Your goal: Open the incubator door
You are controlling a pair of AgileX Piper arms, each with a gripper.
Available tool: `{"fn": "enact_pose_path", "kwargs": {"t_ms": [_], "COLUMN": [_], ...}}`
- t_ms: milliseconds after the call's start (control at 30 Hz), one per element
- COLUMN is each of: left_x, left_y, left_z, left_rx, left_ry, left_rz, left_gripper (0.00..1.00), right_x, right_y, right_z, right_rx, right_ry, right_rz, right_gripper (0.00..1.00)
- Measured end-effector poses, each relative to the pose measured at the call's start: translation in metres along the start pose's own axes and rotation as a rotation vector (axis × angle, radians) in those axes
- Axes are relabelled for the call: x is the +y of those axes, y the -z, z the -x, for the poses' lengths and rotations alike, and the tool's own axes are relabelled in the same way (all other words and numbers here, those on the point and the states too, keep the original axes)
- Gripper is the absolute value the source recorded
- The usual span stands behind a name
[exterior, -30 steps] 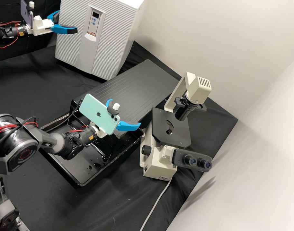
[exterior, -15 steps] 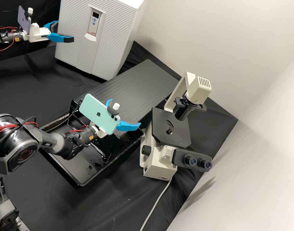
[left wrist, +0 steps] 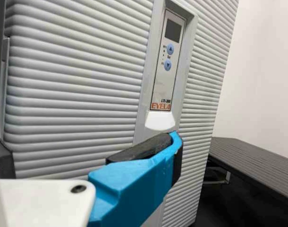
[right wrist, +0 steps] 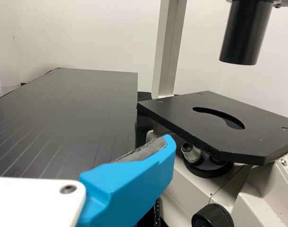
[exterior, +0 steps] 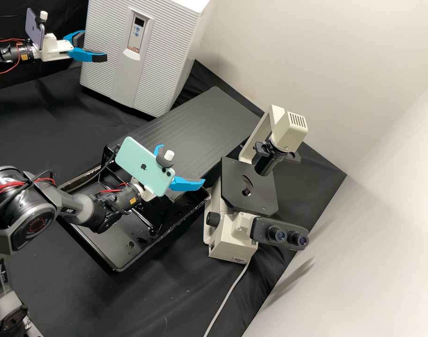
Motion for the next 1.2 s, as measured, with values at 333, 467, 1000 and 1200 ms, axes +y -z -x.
{"fn": "enact_pose_path", "kwargs": {"t_ms": [333,467,1000,1200], "left_x": [0.013,0.017,0.021,0.023], "left_y": [0.003,-0.001,-0.015,-0.015], "left_z": [0.003,0.002,-0.01,-0.012], "left_rx": [0.003,-0.007,-0.047,-0.044], "left_ry": [-0.02,-0.027,-0.032,-0.033], "left_rz": [-0.023,-0.031,0.005,0.019], "left_gripper": [1.0,1.0,1.0,1.0], "right_x": [0.0,0.0,0.0,0.0], "right_y": [0.0,0.0,0.0,0.0], "right_z": [0.0,0.0,0.0,0.0], "right_rx": [0.0,0.0,0.0,0.0], "right_ry": [0.0,0.0,0.0,0.0], "right_rz": [0.0,0.0,0.0,0.0], "right_gripper": [1.0,1.0,1.0,1.0]}}
